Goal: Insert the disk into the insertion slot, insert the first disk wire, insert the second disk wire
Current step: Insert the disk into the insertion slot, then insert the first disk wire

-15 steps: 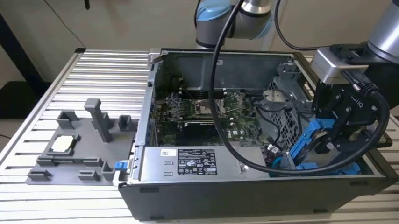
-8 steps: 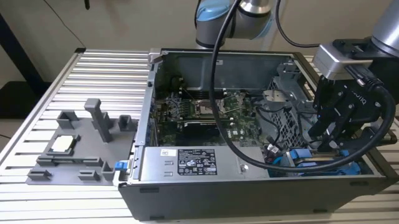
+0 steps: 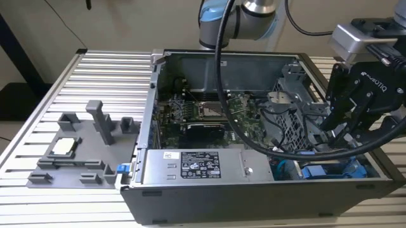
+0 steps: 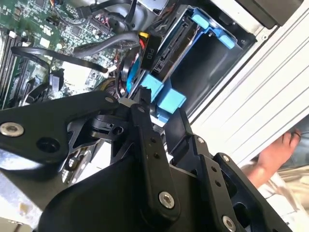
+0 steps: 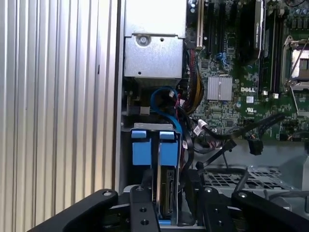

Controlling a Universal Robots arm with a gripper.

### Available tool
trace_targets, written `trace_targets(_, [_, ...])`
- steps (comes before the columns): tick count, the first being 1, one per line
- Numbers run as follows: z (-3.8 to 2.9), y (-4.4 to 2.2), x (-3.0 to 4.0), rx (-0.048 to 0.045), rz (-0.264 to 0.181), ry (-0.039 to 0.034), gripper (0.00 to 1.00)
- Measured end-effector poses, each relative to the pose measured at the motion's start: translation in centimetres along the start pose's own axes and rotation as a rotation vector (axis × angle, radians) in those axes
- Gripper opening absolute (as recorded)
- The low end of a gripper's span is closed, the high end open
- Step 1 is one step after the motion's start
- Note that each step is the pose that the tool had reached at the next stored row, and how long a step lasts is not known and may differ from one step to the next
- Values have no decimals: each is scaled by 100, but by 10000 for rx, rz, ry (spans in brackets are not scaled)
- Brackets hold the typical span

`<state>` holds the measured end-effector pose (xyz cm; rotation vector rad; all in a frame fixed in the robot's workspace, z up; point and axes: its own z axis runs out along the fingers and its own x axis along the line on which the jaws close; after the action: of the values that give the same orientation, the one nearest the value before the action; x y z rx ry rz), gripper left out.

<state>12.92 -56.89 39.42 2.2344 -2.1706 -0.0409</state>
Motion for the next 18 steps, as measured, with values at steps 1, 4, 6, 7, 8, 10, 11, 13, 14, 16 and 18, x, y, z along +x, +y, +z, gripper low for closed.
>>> trace_targets(1, [-23, 1, 0, 0, 0, 4, 40])
trace_targets(4, [-36, 1, 1, 57, -4, -46, 40])
trace_targets(6, [-38, 1, 0, 310, -20, -202, 40])
trace_targets(7, [-37, 1, 0, 450, -31, -288, 40])
trace_targets(8, [-37, 1, 0, 579, -40, -371, 40])
trace_targets(10, [-38, 1, 0, 773, -73, -611, 40])
trace_targets(11, [-37, 1, 0, 821, -108, -769, 40])
trace_targets(13, [-38, 0, 0, 877, -153, -1114, 40])
trace_targets(14, [-38, 0, 1, 890, -160, -1285, 40])
trace_targets(16, [-36, 0, 1, 927, -161, -1515, 40])
trace_targets(18, [-34, -10, 2, 938, -163, -1541, 40])
